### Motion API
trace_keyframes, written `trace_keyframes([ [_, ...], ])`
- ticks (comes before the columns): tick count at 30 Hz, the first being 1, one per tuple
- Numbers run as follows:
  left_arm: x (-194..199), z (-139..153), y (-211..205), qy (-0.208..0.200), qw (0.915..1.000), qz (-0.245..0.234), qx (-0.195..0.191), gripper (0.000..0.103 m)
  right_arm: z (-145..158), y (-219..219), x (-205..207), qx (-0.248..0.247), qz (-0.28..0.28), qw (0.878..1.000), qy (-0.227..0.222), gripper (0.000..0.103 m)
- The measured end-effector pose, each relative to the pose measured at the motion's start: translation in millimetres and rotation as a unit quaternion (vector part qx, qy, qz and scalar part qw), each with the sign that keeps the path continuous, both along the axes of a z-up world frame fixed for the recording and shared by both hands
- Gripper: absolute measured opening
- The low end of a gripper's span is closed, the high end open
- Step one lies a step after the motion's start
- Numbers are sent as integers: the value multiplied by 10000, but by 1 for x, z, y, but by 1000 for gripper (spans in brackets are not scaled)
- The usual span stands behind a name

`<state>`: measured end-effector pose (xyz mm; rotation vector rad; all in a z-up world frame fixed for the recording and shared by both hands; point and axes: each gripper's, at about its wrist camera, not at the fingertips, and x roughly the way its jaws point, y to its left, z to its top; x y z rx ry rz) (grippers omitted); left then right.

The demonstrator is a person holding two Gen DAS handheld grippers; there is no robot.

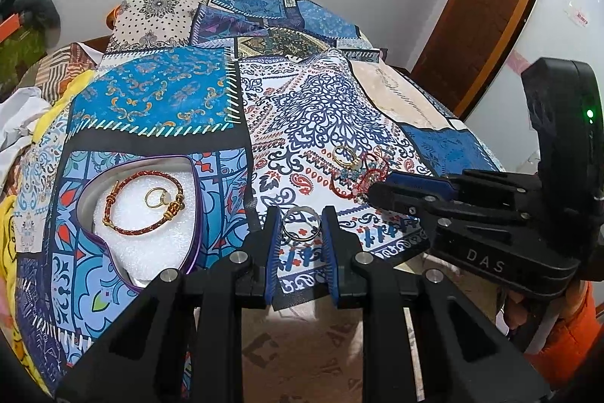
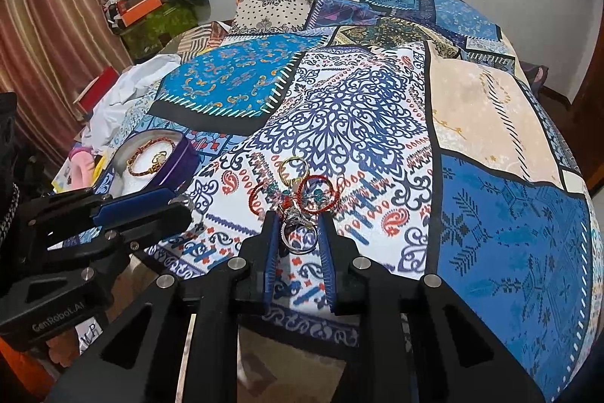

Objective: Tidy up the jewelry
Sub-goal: 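Move the right tool to the jewelry pile while the left tool holds the silver ring, then grasp a gold ring with the right tool and lift it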

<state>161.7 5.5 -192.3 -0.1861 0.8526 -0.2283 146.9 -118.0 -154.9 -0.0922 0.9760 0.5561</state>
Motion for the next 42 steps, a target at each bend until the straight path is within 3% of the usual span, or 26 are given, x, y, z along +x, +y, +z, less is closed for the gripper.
trace_keyframes([
  [5, -5, 5, -1, -47, 10000, -2, 16, 20, 5, -8, -7, 44, -44, 10000, -25, 18],
  [6, -6, 6, -2, -57, 10000, -2, 18, 20, 6, -9, -9, 49, -45, 10000, -35, 10],
  [7, -7, 8, -2, -68, 10000, -4, 24, 20, 7, -11, -10, 54, -26, 10000, -14, 8],
  [20, -14, 13, -10, -92, 9999, -52, 62, 20, 12, -23, -21, 29, -15, 10000, 92, 8],
  [25, -14, 12, -10, -84, 9999, -67, 56, 20, 10, -15, -15, -52, 10, 10000, 73, 18],
  [33, -12, 8, -1, -17, 10000, 36, 26, 20, 1, -11, -6, -79, -78, 9999, 127, 18],
  [42, -10, 2, -1, 43, 10000, 8, -35, 20, 11, -7, 1, -51, -20, 10000, 35, 18],
])
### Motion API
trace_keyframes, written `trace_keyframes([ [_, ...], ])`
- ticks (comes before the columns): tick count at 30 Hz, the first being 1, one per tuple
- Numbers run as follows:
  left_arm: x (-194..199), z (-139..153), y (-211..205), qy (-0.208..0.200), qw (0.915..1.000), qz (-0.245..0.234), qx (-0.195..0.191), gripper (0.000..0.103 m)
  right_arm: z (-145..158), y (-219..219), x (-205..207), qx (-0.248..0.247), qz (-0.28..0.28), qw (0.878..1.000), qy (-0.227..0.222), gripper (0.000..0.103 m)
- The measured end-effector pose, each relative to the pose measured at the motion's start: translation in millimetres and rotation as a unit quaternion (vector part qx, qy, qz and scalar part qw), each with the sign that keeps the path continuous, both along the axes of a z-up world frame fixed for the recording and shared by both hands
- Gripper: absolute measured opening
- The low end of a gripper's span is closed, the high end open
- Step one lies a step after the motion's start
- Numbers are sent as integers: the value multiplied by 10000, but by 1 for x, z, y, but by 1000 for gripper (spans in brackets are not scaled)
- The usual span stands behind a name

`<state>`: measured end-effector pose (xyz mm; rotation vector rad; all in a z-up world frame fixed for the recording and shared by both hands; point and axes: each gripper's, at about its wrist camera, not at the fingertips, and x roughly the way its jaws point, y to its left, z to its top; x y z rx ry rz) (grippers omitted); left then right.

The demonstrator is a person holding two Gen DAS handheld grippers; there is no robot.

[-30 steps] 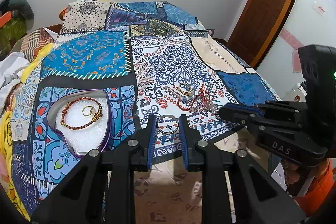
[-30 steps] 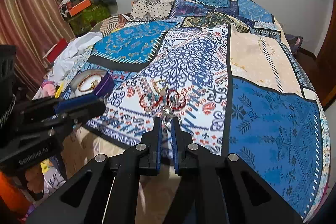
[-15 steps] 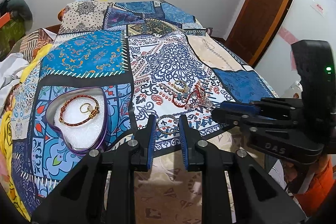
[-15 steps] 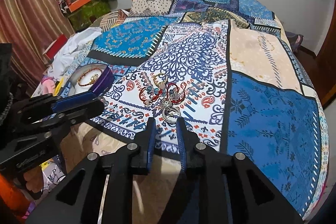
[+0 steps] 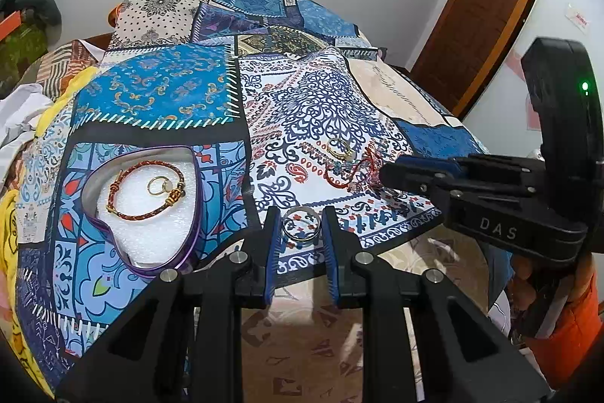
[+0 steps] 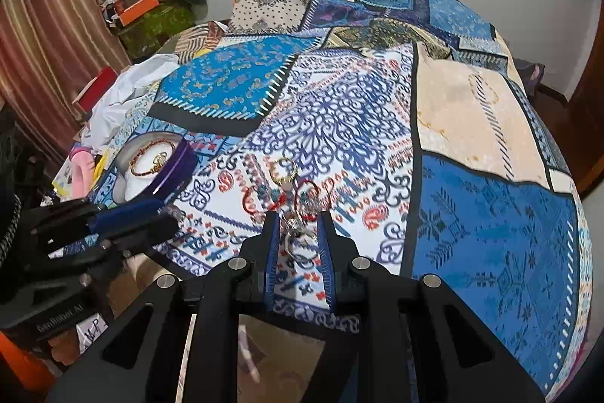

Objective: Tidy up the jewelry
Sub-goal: 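Grasp a gold ring with the right tool and lift it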

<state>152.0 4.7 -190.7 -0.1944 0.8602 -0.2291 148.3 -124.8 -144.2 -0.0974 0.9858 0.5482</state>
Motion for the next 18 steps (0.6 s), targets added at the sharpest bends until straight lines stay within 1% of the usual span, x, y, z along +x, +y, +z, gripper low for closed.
trace_keyframes([
  [5, 2, -3, 0, 29, 10000, -8, -5, 20, 0, 7, -3, 48, 127, 9999, -103, 18],
  [10, 1, -4, 3, 39, 10000, 24, -16, 20, -6, 9, 3, 66, 105, 9999, -1, 18],
  [14, 2, -3, 4, 36, 10000, 36, -13, 20, 2, 3, 7, 199, 29, 9998, -18, 18],
  [18, 2, -3, 4, 34, 10000, 16, -34, 20, 11, 8, 13, 128, 86, 9997, -196, 18],
])
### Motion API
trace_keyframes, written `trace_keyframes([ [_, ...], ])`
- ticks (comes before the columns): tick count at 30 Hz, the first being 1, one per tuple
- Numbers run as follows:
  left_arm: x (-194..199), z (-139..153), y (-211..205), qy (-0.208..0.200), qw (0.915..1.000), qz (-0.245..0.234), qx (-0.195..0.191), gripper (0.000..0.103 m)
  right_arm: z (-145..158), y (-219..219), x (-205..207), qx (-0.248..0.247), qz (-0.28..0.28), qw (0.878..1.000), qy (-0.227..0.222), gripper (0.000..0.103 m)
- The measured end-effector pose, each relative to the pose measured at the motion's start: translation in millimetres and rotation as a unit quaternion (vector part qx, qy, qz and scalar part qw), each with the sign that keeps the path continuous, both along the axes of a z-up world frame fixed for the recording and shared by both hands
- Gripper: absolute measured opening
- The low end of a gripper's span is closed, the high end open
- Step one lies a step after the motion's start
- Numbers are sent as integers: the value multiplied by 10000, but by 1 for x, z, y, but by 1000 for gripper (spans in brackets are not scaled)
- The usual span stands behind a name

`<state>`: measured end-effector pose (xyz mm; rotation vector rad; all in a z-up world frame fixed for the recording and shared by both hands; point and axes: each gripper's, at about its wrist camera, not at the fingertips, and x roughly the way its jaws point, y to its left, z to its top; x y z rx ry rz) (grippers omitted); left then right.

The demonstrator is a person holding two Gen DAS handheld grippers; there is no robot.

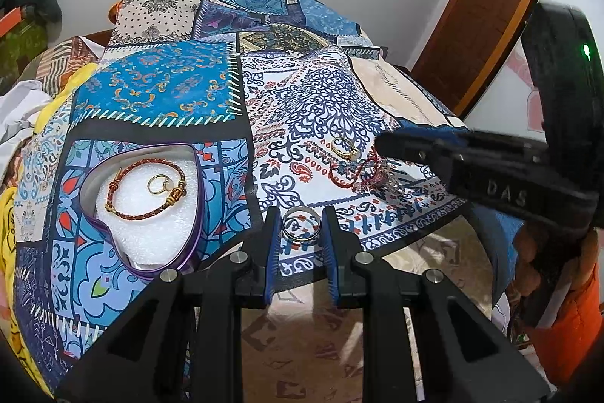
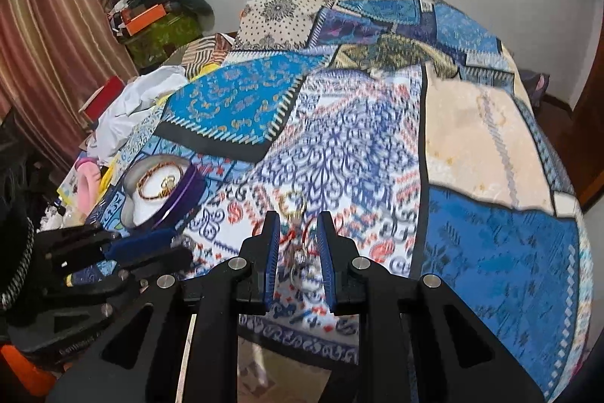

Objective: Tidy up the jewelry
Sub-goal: 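Grasp a gold ring with the right tool and lift it, then lower both held rings into the heart tin and open both tools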

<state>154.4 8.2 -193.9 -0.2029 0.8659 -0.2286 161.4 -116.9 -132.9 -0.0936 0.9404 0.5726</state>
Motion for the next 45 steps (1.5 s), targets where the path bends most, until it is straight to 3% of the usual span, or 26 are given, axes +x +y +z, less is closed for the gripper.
trace_keyframes([
  [4, 1, 1, -1, -23, 10000, -32, -10, 20, -2, 15, 13, -264, 196, 9994, -63, 18],
  [11, 1, 0, 3, -27, 10000, 25, -13, 20, -25, 28, 26, -540, 467, 9969, 345, 18],
  [24, 1, 1, 4, -63, 10000, 65, -42, 20, -28, 28, 22, -672, 583, 9959, 173, 17],
  [35, -13, 27, 14, -359, 9991, 222, 46, 20, 6, 23, 11, -323, 382, 9987, -100, 17],
  [45, -26, 52, 40, -689, 9962, 517, 140, 20, 41, 44, -10, 41, 582, 9973, -439, 17],
])
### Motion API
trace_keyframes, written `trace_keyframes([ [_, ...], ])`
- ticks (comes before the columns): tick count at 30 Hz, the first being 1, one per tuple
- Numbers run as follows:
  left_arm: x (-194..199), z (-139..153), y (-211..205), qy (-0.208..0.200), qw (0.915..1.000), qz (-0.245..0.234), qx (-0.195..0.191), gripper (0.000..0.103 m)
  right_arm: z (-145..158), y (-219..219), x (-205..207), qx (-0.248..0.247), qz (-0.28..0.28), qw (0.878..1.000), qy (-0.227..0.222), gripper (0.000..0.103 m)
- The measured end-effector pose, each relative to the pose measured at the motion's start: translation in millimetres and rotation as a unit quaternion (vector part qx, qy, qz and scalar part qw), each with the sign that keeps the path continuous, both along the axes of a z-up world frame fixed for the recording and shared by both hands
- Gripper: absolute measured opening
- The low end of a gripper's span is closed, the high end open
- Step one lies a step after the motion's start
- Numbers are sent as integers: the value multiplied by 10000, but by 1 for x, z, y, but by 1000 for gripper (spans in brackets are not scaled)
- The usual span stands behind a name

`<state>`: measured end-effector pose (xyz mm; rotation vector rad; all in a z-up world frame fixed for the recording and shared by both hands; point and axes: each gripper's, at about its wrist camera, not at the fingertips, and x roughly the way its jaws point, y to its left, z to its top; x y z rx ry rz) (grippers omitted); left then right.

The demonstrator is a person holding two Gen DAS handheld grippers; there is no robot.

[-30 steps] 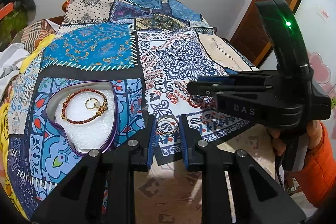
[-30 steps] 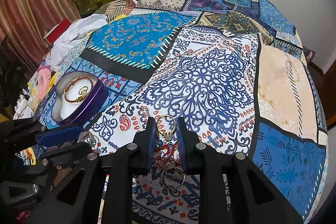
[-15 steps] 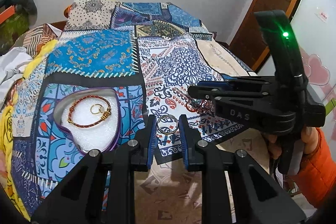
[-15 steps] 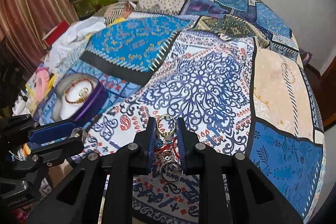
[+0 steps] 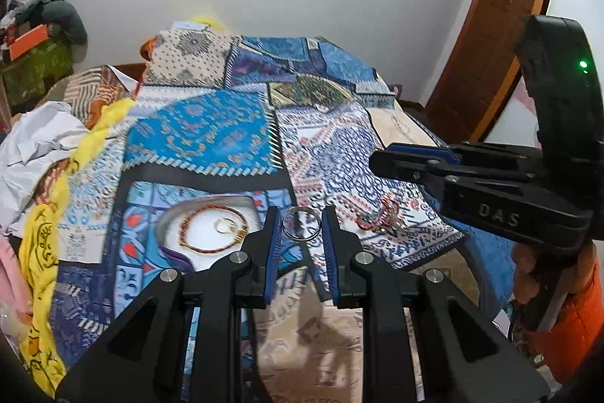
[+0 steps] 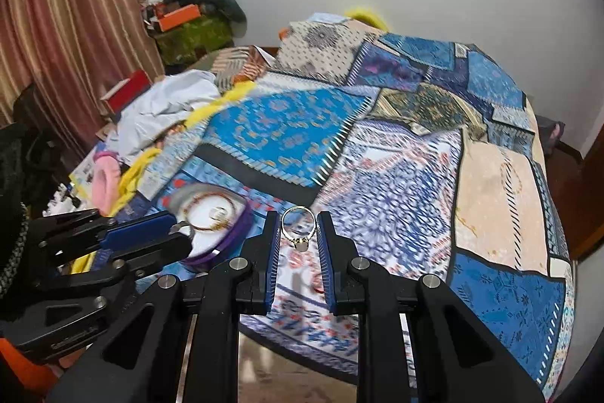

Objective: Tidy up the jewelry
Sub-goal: 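Lower both held rings into the heart tin and open both tools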

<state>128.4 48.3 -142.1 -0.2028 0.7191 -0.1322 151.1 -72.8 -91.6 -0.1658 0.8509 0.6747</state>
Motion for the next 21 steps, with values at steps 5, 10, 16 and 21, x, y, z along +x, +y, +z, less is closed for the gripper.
trace_keyframes([
  [5, -5, 8, 16, -105, 9998, 174, 45, 20, 7, 16, -6, 150, 140, 9998, -41, 17],
  [10, -8, 9, 33, -150, 9992, 359, 51, 20, 8, 32, -10, 244, 271, 9993, -19, 18],
  [16, -3, 2, 51, -78, 9985, 536, 26, 20, 2, 48, -10, 369, 351, 9987, 91, 18],
  [21, 3, -10, 60, 43, 9984, 571, 7, 20, -11, 61, -6, 391, 422, 9980, 279, 18],
])
